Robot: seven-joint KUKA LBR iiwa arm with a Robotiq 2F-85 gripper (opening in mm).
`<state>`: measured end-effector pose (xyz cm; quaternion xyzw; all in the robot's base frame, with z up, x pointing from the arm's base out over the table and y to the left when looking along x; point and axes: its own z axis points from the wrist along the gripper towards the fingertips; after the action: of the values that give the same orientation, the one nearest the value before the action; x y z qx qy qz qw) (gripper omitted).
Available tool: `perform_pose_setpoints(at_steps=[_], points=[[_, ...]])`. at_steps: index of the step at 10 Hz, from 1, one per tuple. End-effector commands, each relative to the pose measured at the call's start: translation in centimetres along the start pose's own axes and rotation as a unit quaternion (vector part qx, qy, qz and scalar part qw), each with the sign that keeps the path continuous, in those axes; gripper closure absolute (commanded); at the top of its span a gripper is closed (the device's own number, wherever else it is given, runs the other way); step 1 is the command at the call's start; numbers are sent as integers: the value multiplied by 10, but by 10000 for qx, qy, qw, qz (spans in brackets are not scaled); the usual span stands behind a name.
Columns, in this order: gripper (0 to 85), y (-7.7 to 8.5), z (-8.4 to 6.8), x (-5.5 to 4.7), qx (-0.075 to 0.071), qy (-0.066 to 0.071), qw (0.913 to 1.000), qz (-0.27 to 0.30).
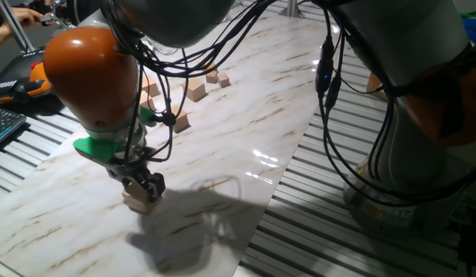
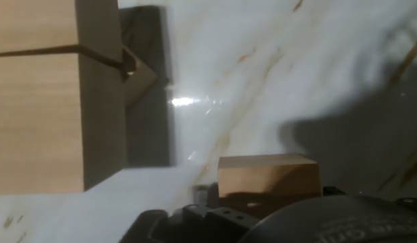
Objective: Stack the blocks into a cross shape
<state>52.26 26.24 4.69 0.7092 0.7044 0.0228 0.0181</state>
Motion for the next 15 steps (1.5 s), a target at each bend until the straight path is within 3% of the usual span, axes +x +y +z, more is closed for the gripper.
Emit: perform_pose_setpoints(at_steps=[1,3,4,6,7,8,9,12,15], points=[[850,0,0,0,-20,30,10000,-26],[850,0,-2,1,-74,106,9998,-136],[850,1,-8,2,-120,74,9997,-199],[850,3,-29,3,-134,-43,9991,-399],[850,4,-36,3,-208,-79,9982,-562],[850,5,-47,2,-241,-32,9970,-734],[850,8,-59,3,-219,-11,9956,-908],[850,21,-101,8,58,-9,9913,-1313],[850,36,-144,9,184,37,9911,-1320]])
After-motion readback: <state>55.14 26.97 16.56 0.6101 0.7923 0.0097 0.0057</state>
